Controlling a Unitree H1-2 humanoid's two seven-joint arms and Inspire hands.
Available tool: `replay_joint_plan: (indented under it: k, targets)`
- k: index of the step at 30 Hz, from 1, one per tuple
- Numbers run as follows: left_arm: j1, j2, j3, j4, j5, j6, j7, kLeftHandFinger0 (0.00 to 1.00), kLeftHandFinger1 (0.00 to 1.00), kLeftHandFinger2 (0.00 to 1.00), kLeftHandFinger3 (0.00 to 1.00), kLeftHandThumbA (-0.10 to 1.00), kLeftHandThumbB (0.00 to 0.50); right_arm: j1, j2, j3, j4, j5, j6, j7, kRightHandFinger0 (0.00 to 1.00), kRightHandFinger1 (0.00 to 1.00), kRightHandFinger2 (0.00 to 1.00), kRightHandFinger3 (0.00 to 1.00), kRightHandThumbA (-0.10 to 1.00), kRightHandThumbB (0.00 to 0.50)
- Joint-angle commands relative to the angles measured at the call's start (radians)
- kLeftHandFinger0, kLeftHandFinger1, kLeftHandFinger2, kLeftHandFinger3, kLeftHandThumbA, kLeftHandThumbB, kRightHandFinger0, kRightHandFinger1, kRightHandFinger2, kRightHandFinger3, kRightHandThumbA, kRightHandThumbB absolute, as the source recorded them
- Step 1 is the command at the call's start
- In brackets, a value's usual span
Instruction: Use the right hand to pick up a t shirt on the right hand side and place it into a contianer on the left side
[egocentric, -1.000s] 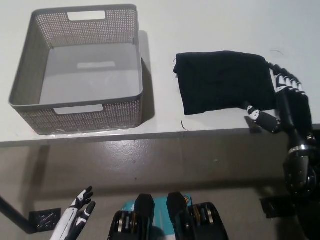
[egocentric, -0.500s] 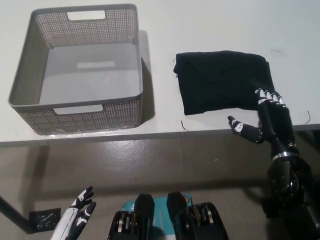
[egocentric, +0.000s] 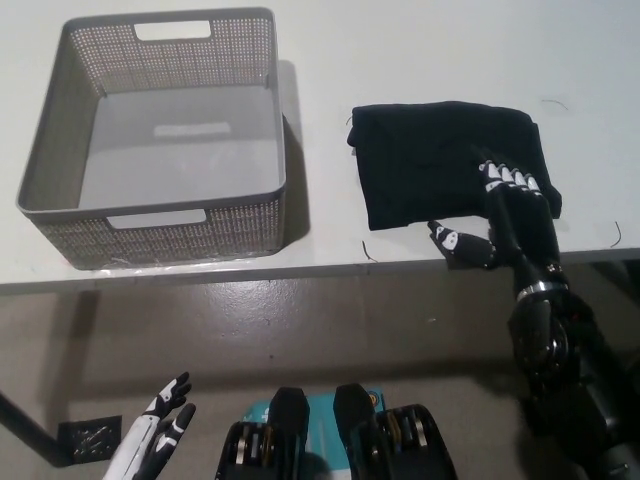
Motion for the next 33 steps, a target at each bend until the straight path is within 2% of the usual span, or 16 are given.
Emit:
replay_joint_plan:
  k: [1,6,7,14,16,19,27,31,33]
  targets:
    - [0.002,0.019,0.002,-0.04,0.01,-0.005,-0.007,0.85,0.94,1.0,1.0,1.0,0.5,-0.059,0.006,0.009,0.001,-0.01,-0.012,-0.053,1.0,1.0,1.0,1.0,0.82,0.5]
    - [-0.006,0.021,0.004,-0.038,0.005,-0.006,-0.014,0.86,0.95,1.0,1.0,1.0,0.5,-0.076,0.011,0.02,0.019,-0.003,-0.014,-0.055,1.0,1.0,1.0,1.0,0.83,0.5]
    - [-0.007,0.02,0.005,-0.036,0.003,-0.011,-0.012,0.85,0.94,1.0,1.0,1.0,0.5,-0.085,0.016,0.023,0.03,0.001,-0.019,-0.054,1.0,1.0,1.0,1.0,0.87,0.5]
    - [-0.018,0.02,0.006,-0.032,-0.007,-0.013,-0.019,0.85,0.94,1.0,1.0,1.0,0.496,-0.094,0.02,0.021,0.054,0.02,-0.04,-0.062,1.0,1.0,1.0,1.0,0.91,0.5]
    - [-0.02,0.021,0.006,-0.035,-0.009,-0.011,-0.023,0.85,0.94,1.0,1.0,1.0,0.487,-0.096,0.018,0.022,0.057,0.019,-0.041,-0.063,1.0,1.0,1.0,1.0,0.91,0.5]
    - [-0.021,0.021,0.01,-0.037,-0.014,-0.01,-0.025,0.85,0.93,1.0,1.0,1.0,0.495,-0.09,0.014,0.023,0.066,0.014,-0.037,-0.068,1.0,1.0,1.0,1.0,0.83,0.5]
    - [-0.019,0.021,0.01,-0.046,-0.004,-0.001,-0.025,0.83,0.93,1.0,1.0,1.0,0.488,-0.084,-0.014,0.019,0.086,0.017,-0.03,-0.053,1.0,1.0,1.0,1.0,0.9,0.5]
    - [-0.024,0.02,0.01,-0.042,-0.013,-0.007,-0.029,0.83,0.92,1.0,1.0,1.0,0.488,-0.087,-0.025,0.008,0.113,0.036,-0.05,-0.059,1.0,1.0,1.0,1.0,0.87,0.5]
    - [-0.026,0.019,0.013,-0.039,-0.016,-0.011,-0.027,0.82,0.91,1.0,1.0,1.0,0.471,-0.082,-0.037,0.012,0.124,0.034,-0.055,-0.054,1.0,1.0,1.0,1.0,0.95,0.5]
